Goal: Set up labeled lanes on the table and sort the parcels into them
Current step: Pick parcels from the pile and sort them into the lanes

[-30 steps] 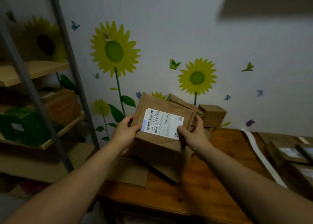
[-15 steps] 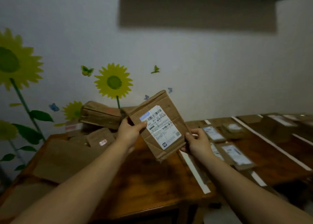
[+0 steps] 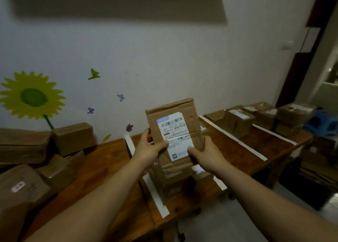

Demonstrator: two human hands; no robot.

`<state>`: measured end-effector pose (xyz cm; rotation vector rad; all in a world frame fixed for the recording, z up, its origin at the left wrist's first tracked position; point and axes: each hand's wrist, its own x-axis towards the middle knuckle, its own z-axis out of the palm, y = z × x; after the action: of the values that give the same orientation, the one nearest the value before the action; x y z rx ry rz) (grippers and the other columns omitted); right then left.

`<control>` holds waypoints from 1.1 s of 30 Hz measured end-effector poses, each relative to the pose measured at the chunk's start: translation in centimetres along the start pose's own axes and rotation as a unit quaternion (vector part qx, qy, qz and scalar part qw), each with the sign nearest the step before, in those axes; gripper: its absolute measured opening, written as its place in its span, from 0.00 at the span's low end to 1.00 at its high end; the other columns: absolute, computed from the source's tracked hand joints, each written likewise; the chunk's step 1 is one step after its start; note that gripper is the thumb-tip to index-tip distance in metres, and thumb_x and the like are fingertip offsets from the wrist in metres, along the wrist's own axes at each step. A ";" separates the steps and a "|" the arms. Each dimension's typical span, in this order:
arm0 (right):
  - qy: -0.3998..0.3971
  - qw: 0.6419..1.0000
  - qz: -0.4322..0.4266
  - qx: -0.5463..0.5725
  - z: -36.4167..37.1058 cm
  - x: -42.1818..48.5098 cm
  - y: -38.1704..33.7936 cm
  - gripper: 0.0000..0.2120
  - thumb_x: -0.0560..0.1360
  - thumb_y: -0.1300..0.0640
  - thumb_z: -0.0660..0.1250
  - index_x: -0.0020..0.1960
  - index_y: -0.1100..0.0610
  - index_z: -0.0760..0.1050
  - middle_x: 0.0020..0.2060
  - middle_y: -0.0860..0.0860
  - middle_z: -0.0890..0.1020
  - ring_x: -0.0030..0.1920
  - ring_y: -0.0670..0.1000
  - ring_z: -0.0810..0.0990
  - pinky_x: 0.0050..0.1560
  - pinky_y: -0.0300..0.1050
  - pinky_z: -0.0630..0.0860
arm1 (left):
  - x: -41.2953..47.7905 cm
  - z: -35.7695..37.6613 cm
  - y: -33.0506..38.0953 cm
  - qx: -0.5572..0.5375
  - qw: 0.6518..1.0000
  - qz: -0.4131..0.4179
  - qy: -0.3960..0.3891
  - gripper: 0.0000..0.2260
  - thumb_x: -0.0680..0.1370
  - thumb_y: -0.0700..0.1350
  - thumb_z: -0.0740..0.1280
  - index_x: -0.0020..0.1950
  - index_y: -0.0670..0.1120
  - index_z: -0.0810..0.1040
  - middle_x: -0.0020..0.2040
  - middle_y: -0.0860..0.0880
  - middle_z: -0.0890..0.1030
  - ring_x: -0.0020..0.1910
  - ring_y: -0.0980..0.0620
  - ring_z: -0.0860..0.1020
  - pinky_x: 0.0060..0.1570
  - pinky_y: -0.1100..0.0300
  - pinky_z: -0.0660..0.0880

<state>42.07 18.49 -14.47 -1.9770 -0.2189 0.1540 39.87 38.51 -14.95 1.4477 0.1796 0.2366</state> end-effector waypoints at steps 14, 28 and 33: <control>0.097 0.995 -0.017 -0.001 -12.2 13.9 6.5 0.27 0.77 0.52 0.66 0.73 0.44 0.59 0.59 0.42 0.73 0.63 0.50 0.74 0.62 0.55 0.75 | 16.6 14.0 -4.8 -0.007 0.987 -0.038 -0.155 0.31 0.71 0.32 0.71 0.68 0.52 0.64 0.58 0.55 0.76 0.52 0.57 0.78 0.38 0.62 0.80; -0.166 0.931 -0.082 -0.313 -24.9 27.1 18.8 0.47 0.70 0.44 0.73 0.74 0.35 0.41 0.76 0.51 0.37 0.77 0.56 0.44 0.76 0.54 0.51 | 25.3 28.8 -11.3 0.112 0.976 -0.177 -0.063 0.24 0.74 0.49 0.69 0.67 0.62 0.65 0.49 0.58 0.79 0.45 0.57 0.80 0.32 0.65 0.76; -0.172 0.921 -0.119 -0.328 -26.6 30.3 22.3 0.30 0.80 0.47 0.60 0.77 0.43 0.50 0.77 0.53 0.51 0.76 0.53 0.55 0.75 0.50 0.58 | 26.1 31.6 -13.3 0.132 0.962 -0.237 -0.022 0.22 0.78 0.52 0.64 0.71 0.57 0.63 0.52 0.54 0.78 0.48 0.54 0.77 0.35 0.61 0.74</control>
<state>78.97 -7.27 -24.34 -2.5535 -0.8259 0.2984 74.06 13.84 -23.98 1.6243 0.5301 -0.2195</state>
